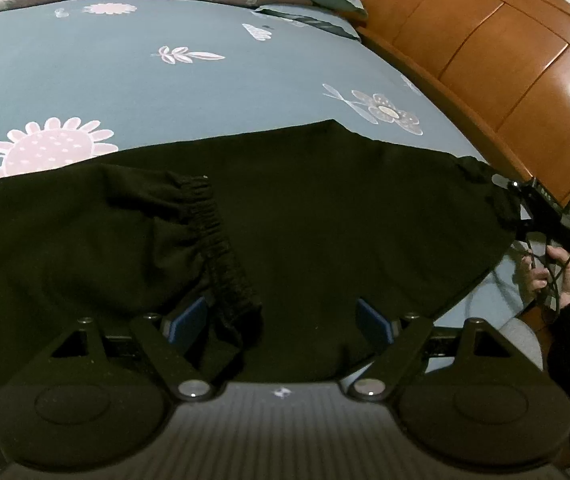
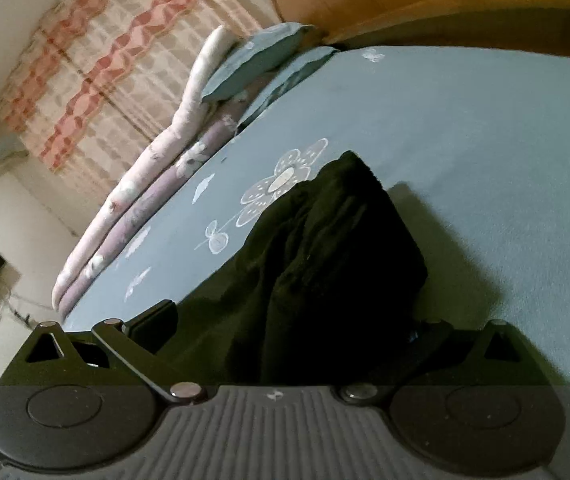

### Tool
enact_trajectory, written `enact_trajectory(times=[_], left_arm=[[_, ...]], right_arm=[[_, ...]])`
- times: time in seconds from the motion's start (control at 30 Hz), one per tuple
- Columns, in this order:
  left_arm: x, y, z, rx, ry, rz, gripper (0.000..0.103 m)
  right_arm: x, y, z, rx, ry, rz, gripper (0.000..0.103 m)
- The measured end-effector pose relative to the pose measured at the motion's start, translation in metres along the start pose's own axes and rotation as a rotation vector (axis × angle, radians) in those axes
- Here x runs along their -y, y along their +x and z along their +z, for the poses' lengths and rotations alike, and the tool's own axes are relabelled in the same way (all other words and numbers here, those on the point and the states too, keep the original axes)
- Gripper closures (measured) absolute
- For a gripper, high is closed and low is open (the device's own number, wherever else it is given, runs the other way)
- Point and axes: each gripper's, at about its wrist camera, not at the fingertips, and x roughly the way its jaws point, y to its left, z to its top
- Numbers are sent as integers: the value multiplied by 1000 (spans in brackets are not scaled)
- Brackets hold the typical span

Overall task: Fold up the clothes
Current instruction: 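Grasp the bunched pants leg end with the right gripper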

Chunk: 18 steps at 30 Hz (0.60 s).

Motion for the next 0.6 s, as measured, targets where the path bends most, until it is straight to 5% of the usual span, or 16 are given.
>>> enact_trajectory(times=[0.2, 0.3, 0.37, 0.6], left_arm=[[0, -2, 0, 5, 3, -8, 22], [0, -3, -1, 7, 3, -11, 22], [2, -4, -2, 8, 7, -14, 22], [2, -10, -1, 19, 13, -5, 22]], right_arm=[[7, 1, 4, 13, 33, -29, 14], [12, 0, 4, 22, 46, -51, 30], [18, -3, 2, 25, 59, -70, 51], [9, 1, 1, 32, 59, -154, 55]])
